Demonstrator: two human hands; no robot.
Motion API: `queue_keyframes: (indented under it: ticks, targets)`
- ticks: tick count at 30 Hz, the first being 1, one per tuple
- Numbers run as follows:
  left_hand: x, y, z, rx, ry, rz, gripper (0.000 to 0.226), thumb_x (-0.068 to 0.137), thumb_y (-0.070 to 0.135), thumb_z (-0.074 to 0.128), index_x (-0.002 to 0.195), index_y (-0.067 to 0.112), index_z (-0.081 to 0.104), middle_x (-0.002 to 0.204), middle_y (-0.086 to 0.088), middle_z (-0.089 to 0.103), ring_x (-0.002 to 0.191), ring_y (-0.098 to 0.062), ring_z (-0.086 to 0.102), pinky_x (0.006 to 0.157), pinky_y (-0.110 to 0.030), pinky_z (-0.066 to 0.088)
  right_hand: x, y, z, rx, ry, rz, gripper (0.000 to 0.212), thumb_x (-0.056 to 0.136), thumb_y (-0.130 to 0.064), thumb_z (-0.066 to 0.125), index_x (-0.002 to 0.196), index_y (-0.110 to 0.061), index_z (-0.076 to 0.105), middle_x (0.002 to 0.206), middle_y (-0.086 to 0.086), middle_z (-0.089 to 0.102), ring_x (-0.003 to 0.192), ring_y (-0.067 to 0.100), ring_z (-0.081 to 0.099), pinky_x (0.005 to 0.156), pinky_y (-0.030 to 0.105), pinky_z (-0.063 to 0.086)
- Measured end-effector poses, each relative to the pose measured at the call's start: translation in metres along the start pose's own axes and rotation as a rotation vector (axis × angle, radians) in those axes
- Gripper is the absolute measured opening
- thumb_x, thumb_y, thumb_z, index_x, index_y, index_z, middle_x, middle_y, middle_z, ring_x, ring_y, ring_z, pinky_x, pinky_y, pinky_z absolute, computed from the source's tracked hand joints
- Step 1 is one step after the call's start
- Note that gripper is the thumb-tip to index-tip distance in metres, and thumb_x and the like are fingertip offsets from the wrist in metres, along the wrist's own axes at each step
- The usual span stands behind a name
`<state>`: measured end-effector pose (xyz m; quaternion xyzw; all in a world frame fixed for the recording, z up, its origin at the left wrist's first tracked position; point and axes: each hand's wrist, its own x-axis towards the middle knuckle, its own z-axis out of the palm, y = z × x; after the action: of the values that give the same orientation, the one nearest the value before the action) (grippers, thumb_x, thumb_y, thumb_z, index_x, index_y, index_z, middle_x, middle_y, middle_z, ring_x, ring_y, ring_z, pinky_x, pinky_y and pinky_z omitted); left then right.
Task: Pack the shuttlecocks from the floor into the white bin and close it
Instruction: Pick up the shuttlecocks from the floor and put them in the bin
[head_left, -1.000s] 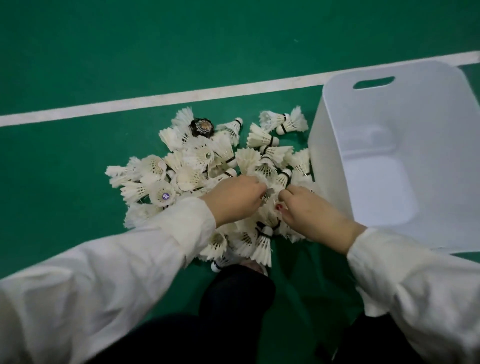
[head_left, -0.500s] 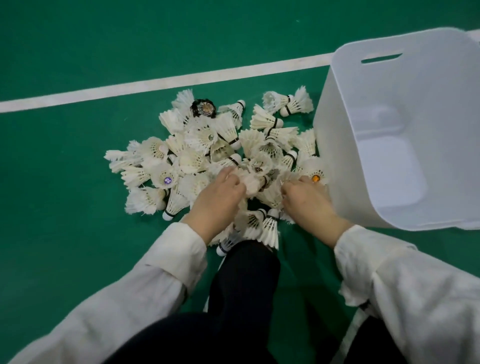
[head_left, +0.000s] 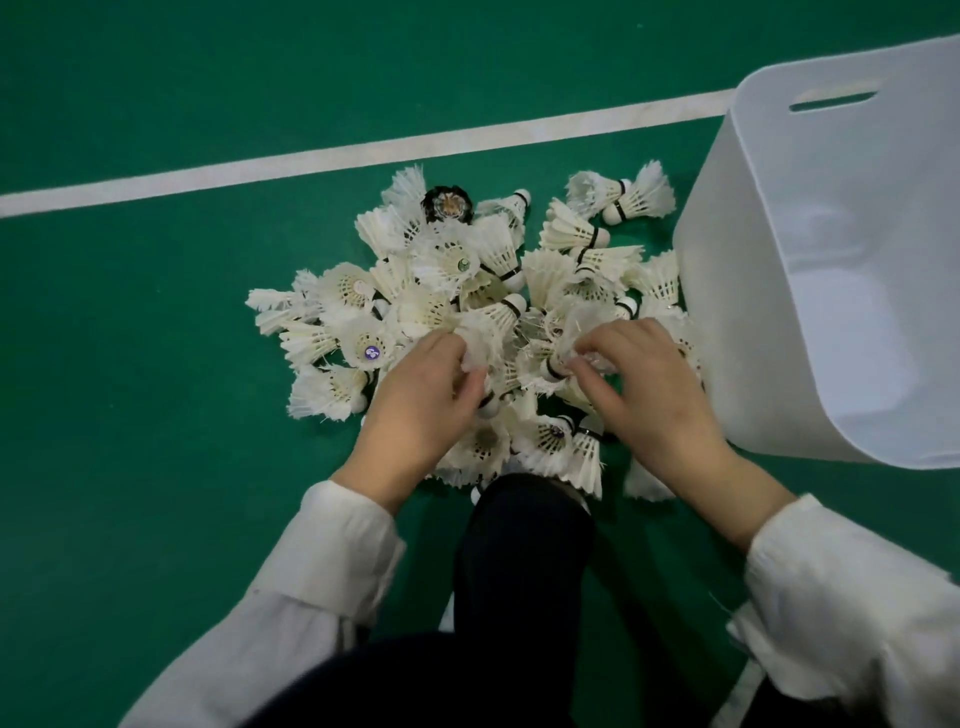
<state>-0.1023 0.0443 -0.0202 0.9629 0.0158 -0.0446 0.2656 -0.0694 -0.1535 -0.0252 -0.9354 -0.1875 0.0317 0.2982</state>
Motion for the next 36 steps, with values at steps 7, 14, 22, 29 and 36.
queue_keyframes:
  ticks: [7, 14, 22, 29, 36]
  targets:
    - [0.012, -0.017, -0.003, 0.166, 0.046, -0.209, 0.037, 0.089, 0.052, 0.044, 0.119, 0.03, 0.042, 0.072, 0.005, 0.06, 0.061, -0.018, 0.057, 0.05, -0.026, 0.037, 0.018, -0.004, 0.026, 0.023, -0.109, -0.006, 0.01, 0.087, -0.008, 0.059, 0.094, -0.003, 0.065, 0.094, 0.011, 0.063, 0.09, 0.03, 0.053, 0.079, 0.029, 0.036]
    - [0.038, -0.008, 0.016, 0.068, -0.136, -0.35, 0.043, 0.083, 0.064, 0.043, 0.088, 0.026, 0.062, 0.081, 0.005, 0.064, 0.08, -0.019, 0.059, 0.064, -0.03, 0.045, 0.02, -0.001, 0.035, 0.001, -0.213, 0.026, 0.016, 0.091, -0.012, 0.052, 0.102, -0.005, 0.063, 0.1, 0.01, 0.061, 0.099, 0.026, 0.051, 0.077, 0.022, 0.027]
    - [0.054, 0.006, 0.03, -0.096, -0.025, -0.487, 0.028, 0.084, 0.046, 0.057, 0.091, 0.022, 0.071, 0.092, 0.003, 0.07, 0.08, -0.017, 0.058, 0.062, -0.026, 0.038, 0.023, -0.002, 0.034, 0.016, -0.192, 0.08, 0.018, 0.093, -0.016, 0.051, 0.104, -0.008, 0.061, 0.101, 0.007, 0.06, 0.1, 0.023, 0.05, 0.079, 0.024, 0.031]
    - [0.033, 0.003, 0.003, -0.155, 0.077, -0.376, 0.023, 0.09, 0.037, 0.048, 0.093, 0.021, 0.064, 0.076, 0.006, 0.058, 0.059, -0.009, 0.049, 0.053, -0.023, 0.036, 0.039, -0.013, -0.015, -0.008, -0.13, -0.071, 0.017, 0.093, -0.022, 0.051, 0.101, -0.012, 0.061, 0.096, 0.0, 0.057, 0.09, 0.012, 0.047, 0.077, 0.023, 0.038]
    - [0.06, 0.076, -0.046, -0.06, 0.075, 0.026, 0.018, 0.095, 0.038, 0.041, 0.095, 0.023, 0.052, 0.09, 0.011, 0.062, 0.051, -0.006, 0.048, 0.049, -0.029, 0.042, 0.049, -0.006, -0.145, -0.221, -0.118, -0.211, 0.014, 0.091, -0.021, 0.051, 0.097, -0.011, 0.06, 0.09, 0.0, 0.054, 0.084, 0.013, 0.044, 0.075, 0.024, 0.034]
